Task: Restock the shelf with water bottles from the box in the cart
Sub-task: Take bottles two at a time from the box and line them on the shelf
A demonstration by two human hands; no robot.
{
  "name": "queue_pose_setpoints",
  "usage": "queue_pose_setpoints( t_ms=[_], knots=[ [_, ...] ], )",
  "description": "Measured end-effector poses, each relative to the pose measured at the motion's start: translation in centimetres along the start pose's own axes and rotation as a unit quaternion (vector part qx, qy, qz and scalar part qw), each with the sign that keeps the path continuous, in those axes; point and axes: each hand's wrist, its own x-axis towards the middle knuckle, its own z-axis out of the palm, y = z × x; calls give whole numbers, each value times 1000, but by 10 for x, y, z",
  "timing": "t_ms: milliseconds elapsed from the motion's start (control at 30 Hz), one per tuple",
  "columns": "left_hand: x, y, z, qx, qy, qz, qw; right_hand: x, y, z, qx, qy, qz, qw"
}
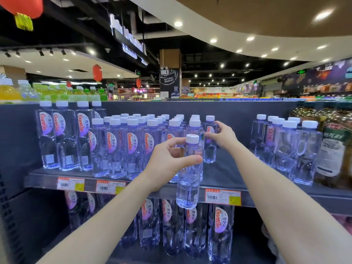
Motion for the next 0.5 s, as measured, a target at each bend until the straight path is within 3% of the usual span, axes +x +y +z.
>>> queue_pose_setpoints(
  t_ms=[500],
  knots=[
    [-3,-1,8,-19,-32,-8,999,0,5,0,22,-26,63,997]
  ],
)
